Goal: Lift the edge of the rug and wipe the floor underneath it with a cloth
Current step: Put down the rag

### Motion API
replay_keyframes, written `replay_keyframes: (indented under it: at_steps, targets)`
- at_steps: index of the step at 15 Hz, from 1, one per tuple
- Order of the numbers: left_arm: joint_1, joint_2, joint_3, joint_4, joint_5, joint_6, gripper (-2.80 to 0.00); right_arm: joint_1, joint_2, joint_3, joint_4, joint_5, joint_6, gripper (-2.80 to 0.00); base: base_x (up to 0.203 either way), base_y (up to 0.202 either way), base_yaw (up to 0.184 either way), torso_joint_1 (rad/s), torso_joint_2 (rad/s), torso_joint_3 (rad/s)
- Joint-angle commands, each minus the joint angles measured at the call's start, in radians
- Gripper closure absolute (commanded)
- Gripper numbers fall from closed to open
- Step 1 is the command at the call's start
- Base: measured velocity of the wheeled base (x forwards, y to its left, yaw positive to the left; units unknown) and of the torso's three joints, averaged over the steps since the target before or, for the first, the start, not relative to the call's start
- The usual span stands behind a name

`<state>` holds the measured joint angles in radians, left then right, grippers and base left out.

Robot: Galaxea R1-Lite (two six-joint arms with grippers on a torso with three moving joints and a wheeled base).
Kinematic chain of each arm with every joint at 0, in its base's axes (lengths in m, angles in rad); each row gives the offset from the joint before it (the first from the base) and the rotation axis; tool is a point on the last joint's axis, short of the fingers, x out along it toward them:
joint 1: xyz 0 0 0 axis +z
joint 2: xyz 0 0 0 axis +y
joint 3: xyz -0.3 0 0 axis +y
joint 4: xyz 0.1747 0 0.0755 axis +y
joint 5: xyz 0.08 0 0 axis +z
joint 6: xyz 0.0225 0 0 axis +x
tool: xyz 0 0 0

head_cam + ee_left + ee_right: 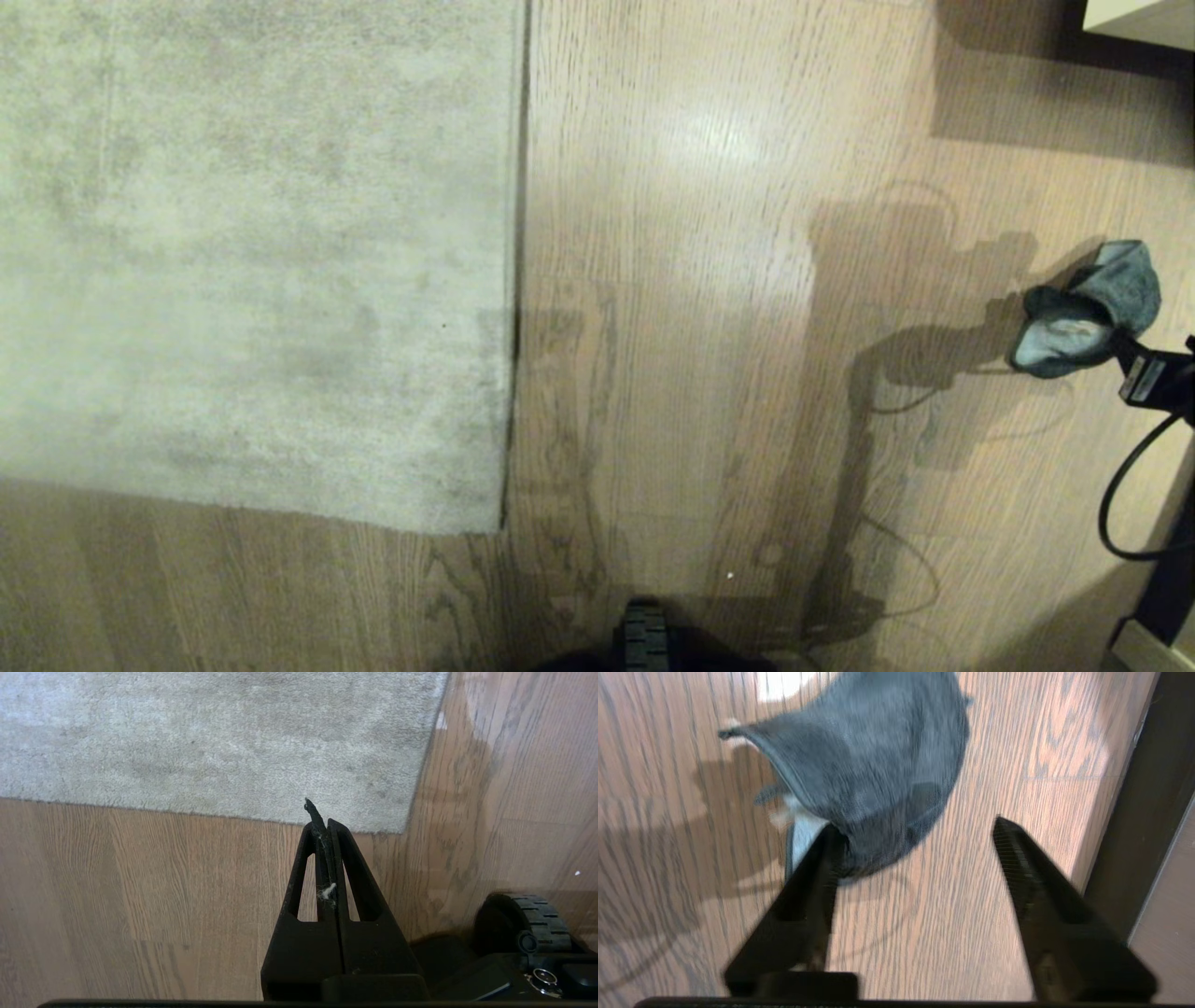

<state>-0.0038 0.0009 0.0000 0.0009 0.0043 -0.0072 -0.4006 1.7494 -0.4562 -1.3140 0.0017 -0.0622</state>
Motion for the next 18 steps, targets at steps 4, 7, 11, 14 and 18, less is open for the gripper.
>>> replay_keyframes:
  at_steps: [4, 7, 11, 14, 18]
  targets:
    - [0.001, 0.001, 0.000, -0.001, 0.000, 0.000, 0.00, -0.004, 0.003, 0.051, -0.007, 0.001, -0.021, -2.80, 0.000, 0.000, 0.000, 0.000, 0.00, 0.000]
    - [0.000, 0.001, 0.000, 0.001, 0.000, 0.000, 0.00, -0.004, -0.004, 0.078, -0.008, 0.005, -0.031, -2.80, 0.000, 0.000, 0.000, 0.000, 0.00, 0.000]
    - [-0.001, 0.001, 0.000, -0.001, 0.000, 0.000, 0.00, -0.003, -0.040, 0.110, 0.000, 0.094, -0.042, -2.80, 0.000, 0.000, 0.000, 0.000, 0.00, 0.000]
    - [-0.001, 0.001, 0.000, 0.001, 0.000, 0.000, 0.00, -0.003, -0.073, 0.135, 0.006, 0.132, -0.044, -2.80, 0.000, 0.000, 0.000, 0.000, 0.00, 0.000]
    - [-0.001, 0.001, 0.000, -0.001, 0.000, 0.000, 0.00, -0.003, -0.112, 0.206, -0.003, 0.169, -0.044, -2.80, 0.000, 0.000, 0.000, 0.000, 0.00, 0.000]
